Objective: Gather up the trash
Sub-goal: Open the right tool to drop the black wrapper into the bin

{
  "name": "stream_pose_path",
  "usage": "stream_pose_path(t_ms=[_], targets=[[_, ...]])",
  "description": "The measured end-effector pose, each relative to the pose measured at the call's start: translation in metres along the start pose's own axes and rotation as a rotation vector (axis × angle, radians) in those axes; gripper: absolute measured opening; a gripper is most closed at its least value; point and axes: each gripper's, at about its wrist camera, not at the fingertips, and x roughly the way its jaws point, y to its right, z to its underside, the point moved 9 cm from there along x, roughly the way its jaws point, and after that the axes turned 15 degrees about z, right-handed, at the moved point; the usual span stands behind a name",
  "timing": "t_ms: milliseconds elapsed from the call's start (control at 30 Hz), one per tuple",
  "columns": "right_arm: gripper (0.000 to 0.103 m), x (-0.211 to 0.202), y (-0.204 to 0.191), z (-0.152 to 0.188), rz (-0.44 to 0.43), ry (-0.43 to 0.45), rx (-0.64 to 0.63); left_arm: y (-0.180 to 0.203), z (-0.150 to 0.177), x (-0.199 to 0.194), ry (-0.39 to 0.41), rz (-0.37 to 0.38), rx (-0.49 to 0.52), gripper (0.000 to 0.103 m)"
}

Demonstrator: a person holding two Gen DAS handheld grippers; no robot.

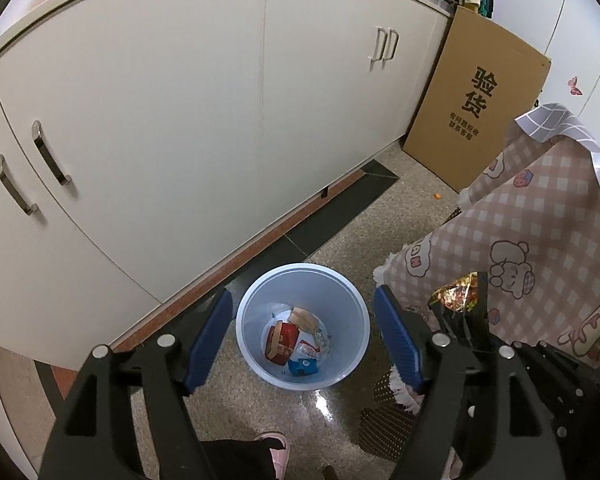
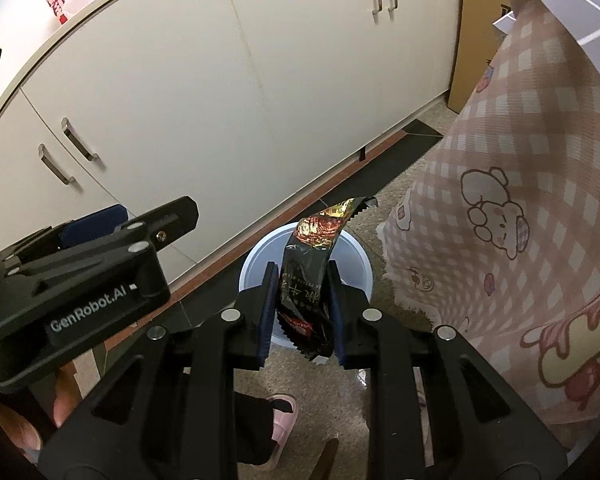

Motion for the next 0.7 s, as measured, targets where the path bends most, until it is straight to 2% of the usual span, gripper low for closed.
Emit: stream_pose_path(t_ms=[333, 533, 633, 667, 700], targets=[[0.024, 0.003, -0.011, -0.007, -0.003, 0.004, -0.032, -0.025, 0.004, 0.004, -0.017, -0.027, -0.043, 0.074], [0.024, 0.006, -0.018, -0.018, -0.003, 0.016, -0.042, -0.058, 0.001, 0.0, -0.008, -0.054, -0.125, 0.074], [0.029, 0.007, -0.021, -0.031, 0.0, 0.042, -0.039, -0.069, -0.003, -0.004, 0.001, -0.073, -0.135, 0.074], [0.041, 0.007, -0.023, -0.036, 0.001, 0.057, -0.034, -0.072, -0.005, -0.006, 0.008, -0.079, -0.14, 0.074], [0.048, 0.007, -0.024, -0.04, -0.003, 0.064, -0.03, -0.074, -0.007, -0.008, 0.014, -0.08, -0.148, 0.074]])
